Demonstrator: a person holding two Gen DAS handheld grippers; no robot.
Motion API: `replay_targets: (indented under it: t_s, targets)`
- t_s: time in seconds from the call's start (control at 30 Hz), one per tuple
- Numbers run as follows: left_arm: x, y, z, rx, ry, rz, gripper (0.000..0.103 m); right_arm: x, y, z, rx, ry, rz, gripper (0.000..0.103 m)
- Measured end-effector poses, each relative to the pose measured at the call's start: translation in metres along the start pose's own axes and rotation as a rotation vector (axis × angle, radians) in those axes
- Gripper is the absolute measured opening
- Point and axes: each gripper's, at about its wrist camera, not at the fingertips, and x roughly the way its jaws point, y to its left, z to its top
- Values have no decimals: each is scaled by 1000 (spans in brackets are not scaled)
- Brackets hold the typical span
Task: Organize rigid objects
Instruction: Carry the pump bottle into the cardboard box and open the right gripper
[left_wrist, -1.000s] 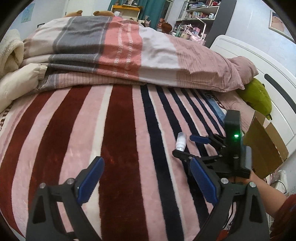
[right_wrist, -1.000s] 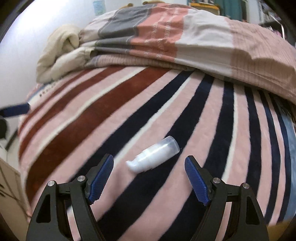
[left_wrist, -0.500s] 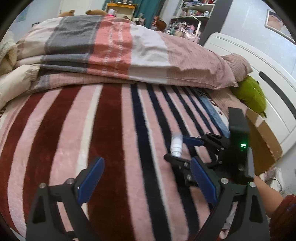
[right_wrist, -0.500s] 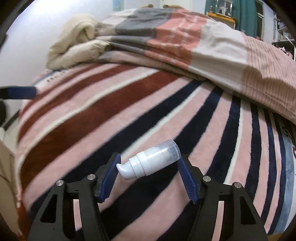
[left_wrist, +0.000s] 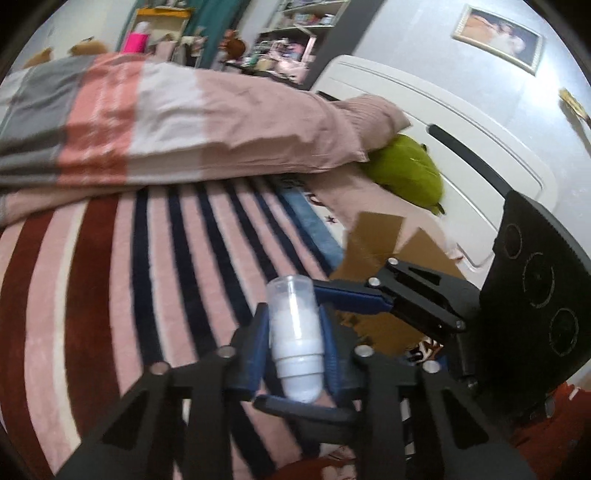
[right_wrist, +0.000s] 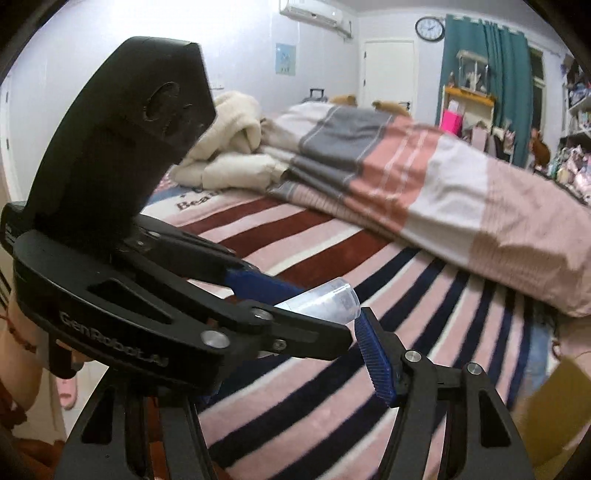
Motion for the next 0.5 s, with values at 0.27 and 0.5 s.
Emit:
replay_targets:
  t_s: [0.27,0.5]
  targets:
    - [33,-57,25,96,27,-35,23,-50,-37,-14,46,-30,-97,60]
    - [88,-105,40,159,98,-85,23,-83,-85,-42,118,1,-196,60]
